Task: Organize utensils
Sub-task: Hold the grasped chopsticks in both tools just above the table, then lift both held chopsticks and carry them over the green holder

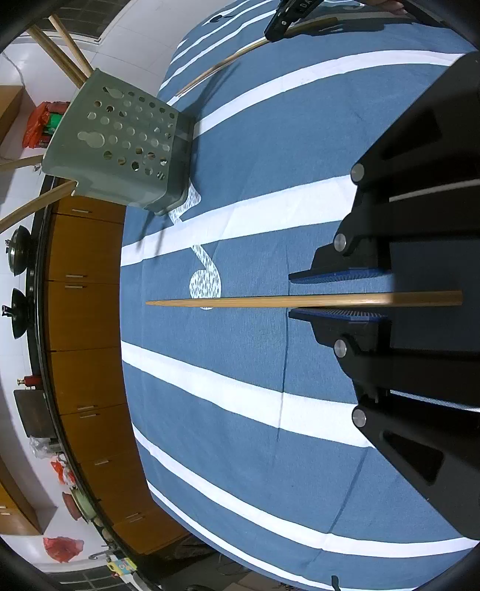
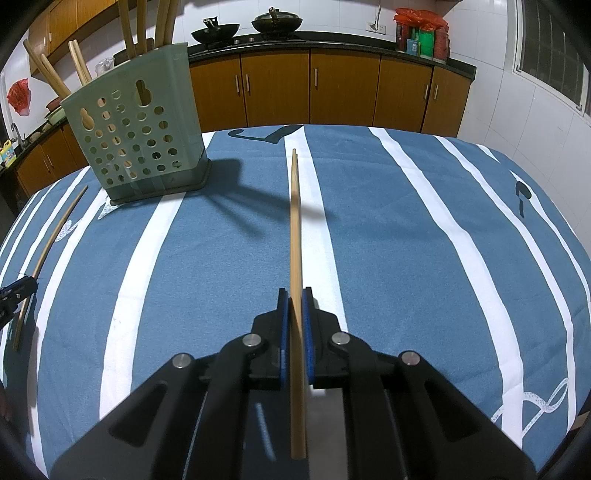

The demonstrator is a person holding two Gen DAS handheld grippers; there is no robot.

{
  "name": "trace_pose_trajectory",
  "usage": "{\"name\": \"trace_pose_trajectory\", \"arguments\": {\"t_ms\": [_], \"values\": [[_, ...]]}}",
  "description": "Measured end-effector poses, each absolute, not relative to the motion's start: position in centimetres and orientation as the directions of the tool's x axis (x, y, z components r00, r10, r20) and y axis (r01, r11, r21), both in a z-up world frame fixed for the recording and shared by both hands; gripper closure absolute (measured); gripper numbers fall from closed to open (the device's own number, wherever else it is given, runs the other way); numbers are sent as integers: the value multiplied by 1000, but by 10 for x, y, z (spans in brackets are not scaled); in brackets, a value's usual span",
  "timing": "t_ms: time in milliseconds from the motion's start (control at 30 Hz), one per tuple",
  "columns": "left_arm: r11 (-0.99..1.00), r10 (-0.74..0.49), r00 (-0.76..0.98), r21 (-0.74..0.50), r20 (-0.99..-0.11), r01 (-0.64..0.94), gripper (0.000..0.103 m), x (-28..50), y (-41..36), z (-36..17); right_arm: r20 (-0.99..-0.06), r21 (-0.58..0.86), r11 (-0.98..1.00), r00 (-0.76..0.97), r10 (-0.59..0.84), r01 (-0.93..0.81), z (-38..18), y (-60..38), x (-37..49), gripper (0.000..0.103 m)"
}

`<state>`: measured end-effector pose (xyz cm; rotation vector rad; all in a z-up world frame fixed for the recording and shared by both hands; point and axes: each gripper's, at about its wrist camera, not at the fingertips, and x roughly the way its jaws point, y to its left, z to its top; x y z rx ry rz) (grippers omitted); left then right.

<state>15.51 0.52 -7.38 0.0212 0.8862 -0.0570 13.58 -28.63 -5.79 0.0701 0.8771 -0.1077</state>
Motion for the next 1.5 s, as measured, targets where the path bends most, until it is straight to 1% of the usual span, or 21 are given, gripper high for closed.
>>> {"name": "trace_pose_trajectory", "arguments": {"t_ms": [400, 567, 700, 767, 900, 1067, 1300, 1500], "values": [[998, -38, 630, 6, -775, 68, 89, 147, 7, -74, -770, 31, 992, 636, -54, 122, -59, -285, 133, 95], [997, -31, 629, 16, -777, 69, 95, 145, 9, -74, -770, 27, 992, 636, -57, 120, -58, -286, 130, 95], [998, -41, 627, 3, -778, 69, 95, 143, 13, -71, -761, 35, 992, 646, -54, 124, -52, -291, 126, 95], [998, -43, 640, 3, -767, 70, 95, 141, 15, -65, -737, 39, 991, 673, -56, 125, -40, -293, 122, 95], [997, -65, 686, -20, -724, 74, 95, 137, 19, -41, -669, 46, 991, 740, -63, 126, -8, -295, 118, 95], [994, -105, 754, -65, -648, 83, 95, 134, 23, -5, -592, 61, 991, 804, -62, 121, 27, -298, 112, 95], [991, -129, 827, -106, -547, 85, 95, 132, 27, 39, -533, 83, 992, 845, -40, 99, 53, -295, 109, 95], [986, -157, 872, -120, -463, 113, 96, 138, 23, 81, -470, 130, 991, 882, 36, 29, 86, -286, 107, 95]]}}
